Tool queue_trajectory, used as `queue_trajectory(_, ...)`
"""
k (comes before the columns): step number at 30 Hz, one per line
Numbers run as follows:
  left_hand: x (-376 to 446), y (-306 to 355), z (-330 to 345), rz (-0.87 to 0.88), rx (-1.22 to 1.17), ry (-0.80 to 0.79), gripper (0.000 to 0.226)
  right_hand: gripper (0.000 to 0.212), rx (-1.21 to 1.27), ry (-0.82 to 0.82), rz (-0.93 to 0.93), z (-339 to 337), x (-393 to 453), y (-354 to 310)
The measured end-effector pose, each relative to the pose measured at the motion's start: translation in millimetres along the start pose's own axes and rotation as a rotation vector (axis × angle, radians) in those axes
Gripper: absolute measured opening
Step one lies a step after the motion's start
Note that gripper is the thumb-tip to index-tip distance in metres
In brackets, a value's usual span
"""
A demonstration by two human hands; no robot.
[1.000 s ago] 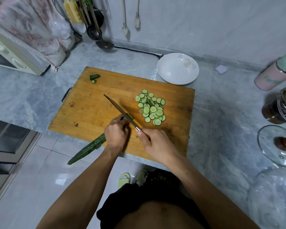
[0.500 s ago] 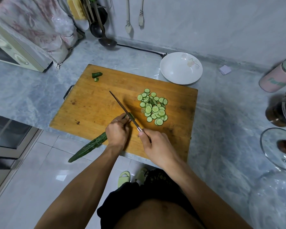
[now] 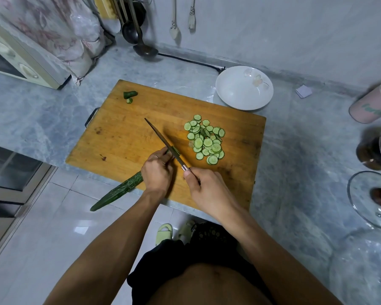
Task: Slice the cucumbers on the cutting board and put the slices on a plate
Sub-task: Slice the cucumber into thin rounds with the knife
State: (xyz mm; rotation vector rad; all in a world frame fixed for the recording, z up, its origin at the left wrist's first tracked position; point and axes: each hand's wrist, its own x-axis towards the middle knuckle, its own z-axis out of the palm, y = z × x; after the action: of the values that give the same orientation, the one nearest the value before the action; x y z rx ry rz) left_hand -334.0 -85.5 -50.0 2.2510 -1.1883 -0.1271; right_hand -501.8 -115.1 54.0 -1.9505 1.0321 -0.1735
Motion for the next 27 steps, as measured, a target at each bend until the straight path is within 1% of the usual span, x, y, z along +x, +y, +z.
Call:
queue_trajectory(5,-1.2,-2.1,4.4,0.025,-0.037,0.033,0.038,0.03,0.012,0.022,-0.007,10.4,3.5,4.6)
queue_trajectory(9,1.0,-5.8,7.9,0.022,-0.047,0.037,0.037,0.029,0.022,0.049,-0.005,15.5,13.7,7.9)
queue_trajectory(13,1.9,-8.3,11.4,0.028,-0.048,0.039,0.033,0.034,0.011,0.041,0.02,18.5,24.3,9.4)
queue_trajectory(17,2.0,-8.4,11.5,0.009,-0.058,0.042,0.03,0.034,-0.014,0.027,0.038,22.8,24.9,11.3)
queue_trajectory(23,3.6,-12.4,8.9,0.067,-0.072,-0.002,0.031,0.032,0.028,0.045,0.043,22.4,24.4,14.0)
queue_trajectory(27,4.8,-13.3,10.6,0.028,-0.098,-0.005,0.031,0.037,0.037,0.056,0.038,17.9,23.9,14.8)
